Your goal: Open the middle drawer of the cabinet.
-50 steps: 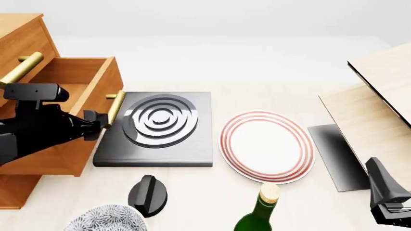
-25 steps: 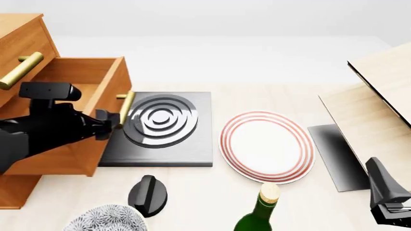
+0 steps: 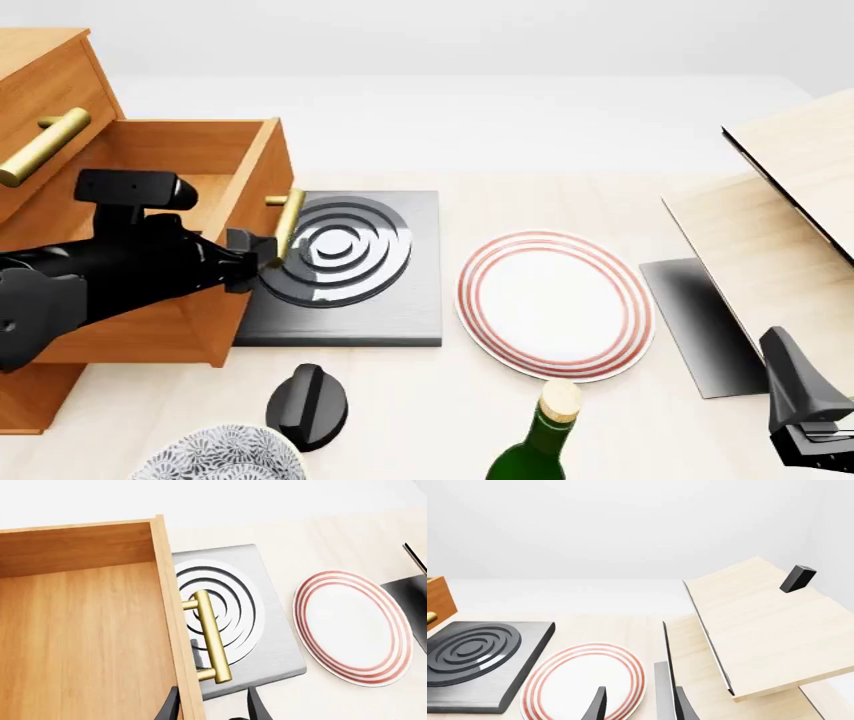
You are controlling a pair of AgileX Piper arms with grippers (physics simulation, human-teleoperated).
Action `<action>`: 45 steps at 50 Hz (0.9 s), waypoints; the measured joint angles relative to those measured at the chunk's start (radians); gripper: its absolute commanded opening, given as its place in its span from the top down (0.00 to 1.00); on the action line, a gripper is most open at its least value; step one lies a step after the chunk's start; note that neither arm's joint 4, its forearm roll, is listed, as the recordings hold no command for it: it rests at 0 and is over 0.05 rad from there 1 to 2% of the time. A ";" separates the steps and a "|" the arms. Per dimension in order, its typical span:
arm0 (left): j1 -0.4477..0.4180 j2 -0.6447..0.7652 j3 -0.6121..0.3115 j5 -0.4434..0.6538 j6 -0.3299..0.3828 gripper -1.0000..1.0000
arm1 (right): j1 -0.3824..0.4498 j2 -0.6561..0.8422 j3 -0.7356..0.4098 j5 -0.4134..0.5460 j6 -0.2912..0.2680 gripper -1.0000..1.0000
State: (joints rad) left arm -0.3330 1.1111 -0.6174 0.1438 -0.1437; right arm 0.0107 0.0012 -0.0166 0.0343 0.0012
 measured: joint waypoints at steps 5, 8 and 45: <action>-0.016 0.008 -0.003 -0.007 -0.014 0.00 | 0.000 0.000 0.000 0.000 0.000 0.00; -0.018 0.008 -0.003 -0.008 -0.039 0.00 | 0.000 0.000 0.000 0.000 0.000 0.00; -0.029 0.005 -0.005 0.002 -0.152 0.00 | 0.000 0.000 0.000 0.000 0.000 0.00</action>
State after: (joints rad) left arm -0.3621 1.1158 -0.6228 0.1461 -0.2957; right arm 0.0105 0.0012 -0.0166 0.0342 0.0012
